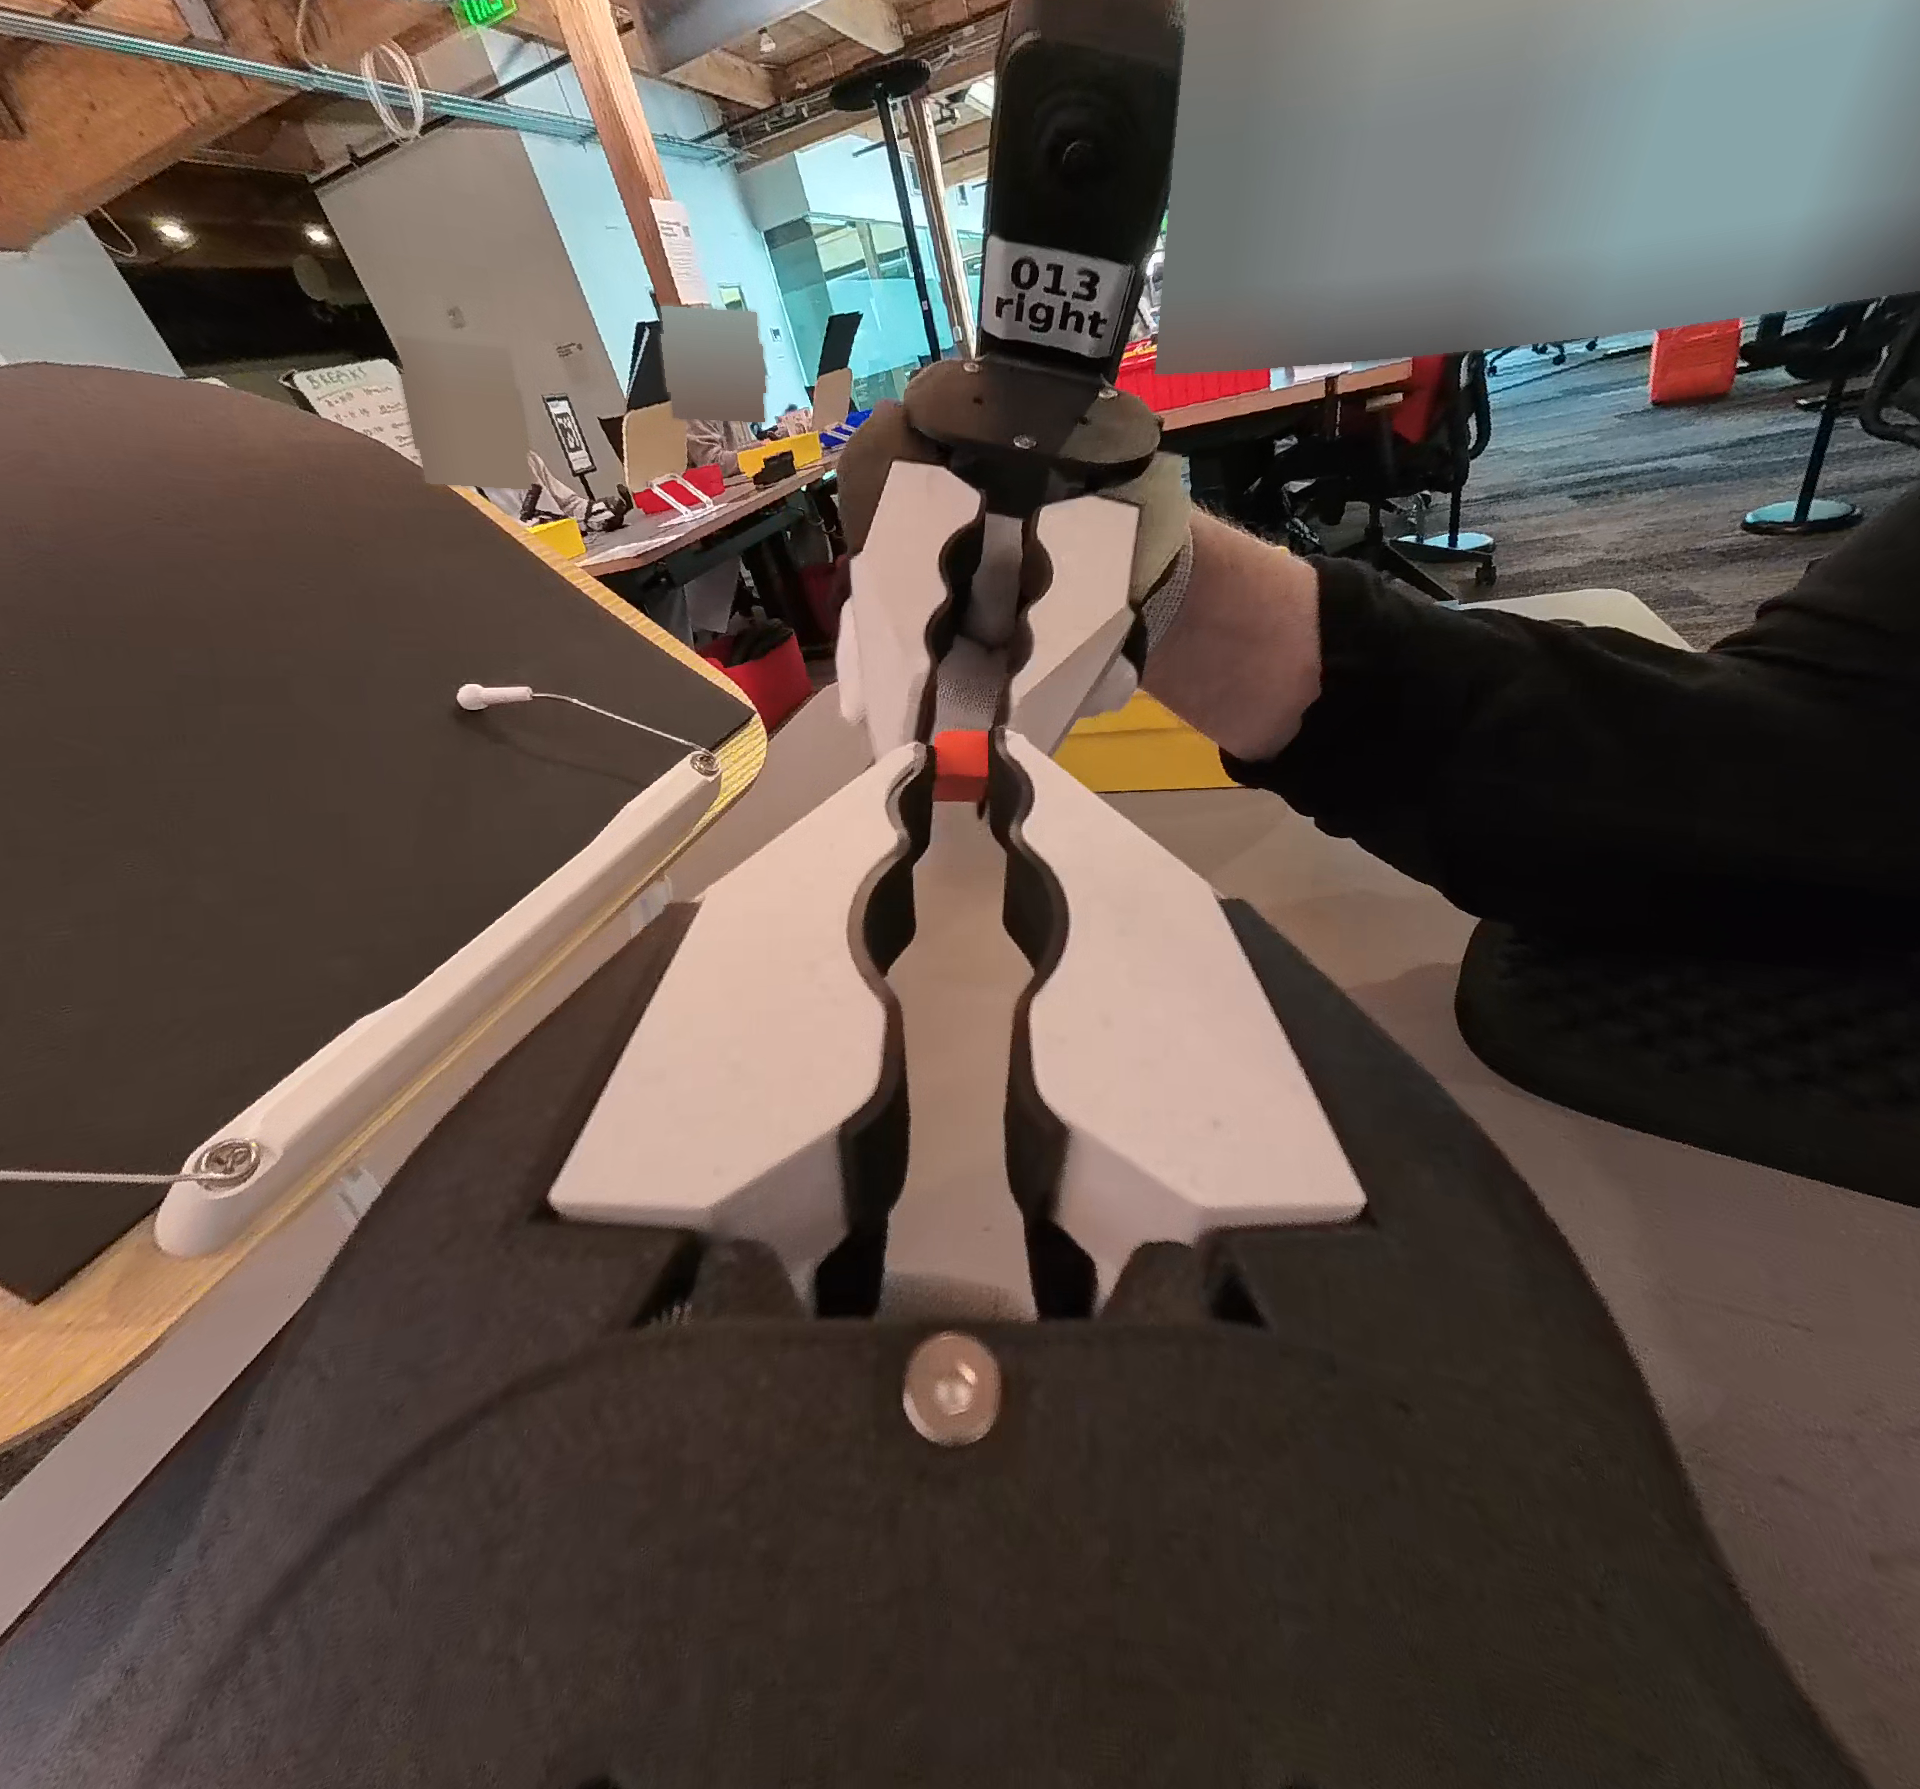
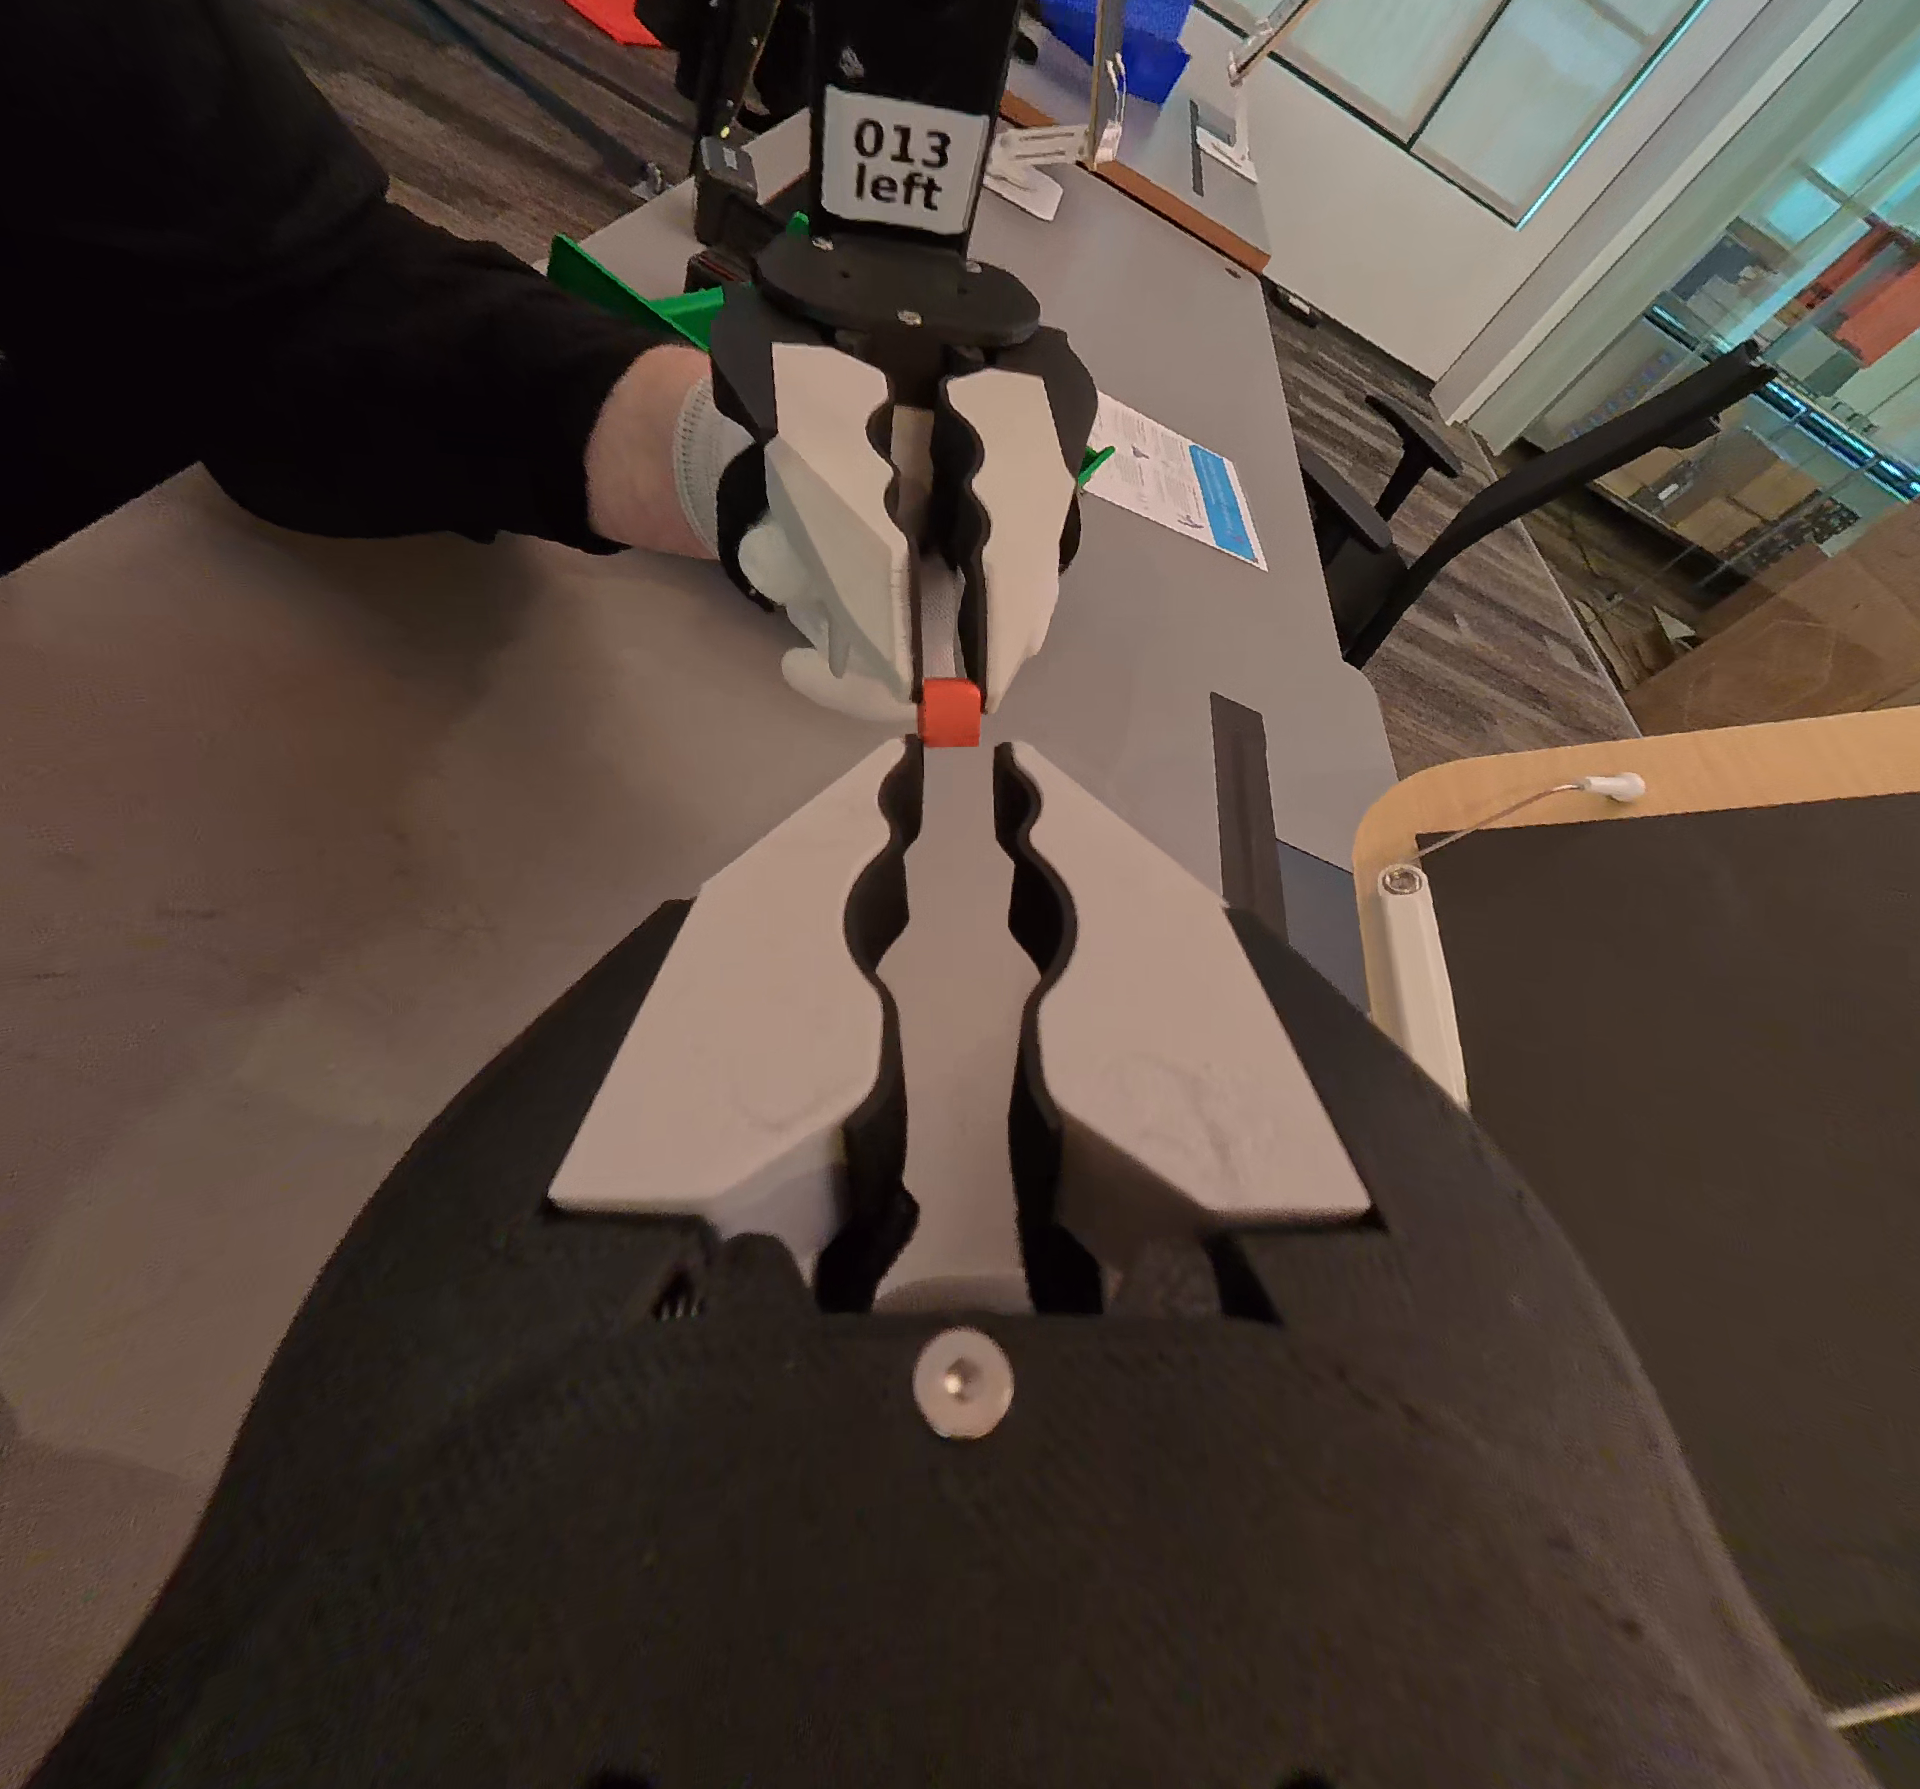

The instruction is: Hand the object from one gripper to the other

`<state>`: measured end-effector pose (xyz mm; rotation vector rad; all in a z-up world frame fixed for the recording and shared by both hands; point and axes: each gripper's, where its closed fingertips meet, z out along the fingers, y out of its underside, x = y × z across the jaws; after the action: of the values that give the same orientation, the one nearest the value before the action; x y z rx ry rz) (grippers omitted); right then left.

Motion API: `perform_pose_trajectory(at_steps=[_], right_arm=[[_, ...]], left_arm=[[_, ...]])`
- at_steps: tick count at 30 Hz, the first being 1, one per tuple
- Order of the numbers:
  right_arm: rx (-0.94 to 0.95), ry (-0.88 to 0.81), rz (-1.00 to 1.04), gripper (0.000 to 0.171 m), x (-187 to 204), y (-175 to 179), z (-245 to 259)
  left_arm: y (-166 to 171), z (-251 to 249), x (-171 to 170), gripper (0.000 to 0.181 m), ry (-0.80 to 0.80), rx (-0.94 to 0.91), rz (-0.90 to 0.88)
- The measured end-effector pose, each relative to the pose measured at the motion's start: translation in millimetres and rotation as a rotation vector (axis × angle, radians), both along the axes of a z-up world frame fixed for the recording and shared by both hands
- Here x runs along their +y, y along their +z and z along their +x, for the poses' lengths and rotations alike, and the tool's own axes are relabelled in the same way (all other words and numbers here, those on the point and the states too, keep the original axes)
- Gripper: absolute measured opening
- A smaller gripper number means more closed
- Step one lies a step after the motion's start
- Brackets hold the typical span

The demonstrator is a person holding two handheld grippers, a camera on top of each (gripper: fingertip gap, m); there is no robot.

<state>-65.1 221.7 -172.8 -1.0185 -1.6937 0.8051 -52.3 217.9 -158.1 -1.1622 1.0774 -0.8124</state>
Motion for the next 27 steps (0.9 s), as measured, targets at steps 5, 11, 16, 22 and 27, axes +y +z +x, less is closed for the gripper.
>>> perform_pose_trajectory(at_steps=[5, 11, 16, 22, 27], right_arm=[[0.007, 0.009, -0.011, 0.01, -1.5, 1.1, 0.7], [0.01, 0.022, -0.021, 0.009, -3.1, 0.5, -0.5], [0.011, 0.031, -0.025, 0.009, -4.7, 0.3, -0.7], [0.008, 0.026, -0.014, 0.008, -3.4, 0.4, -1.2], [0.0, 0.019, -0.014, 0.008, -1.8, -0.7, -0.3]], left_arm=[[-0.3, -0.3, -0.4, 0.008, -0.01, -0.005, -0.01], [-0.8, -0.7, -0.6, 0.008, -0.016, -0.007, -0.014], [-3.0, 0.8, -0.5, 0.008, -0.018, -0.002, -0.019], [-2.9, 0.3, 0.3, 0.008, -0.015, -0.005, -0.019], [-3.8, 1.5, 0.9, 0.008, -0.003, 0.004, -0.011]])
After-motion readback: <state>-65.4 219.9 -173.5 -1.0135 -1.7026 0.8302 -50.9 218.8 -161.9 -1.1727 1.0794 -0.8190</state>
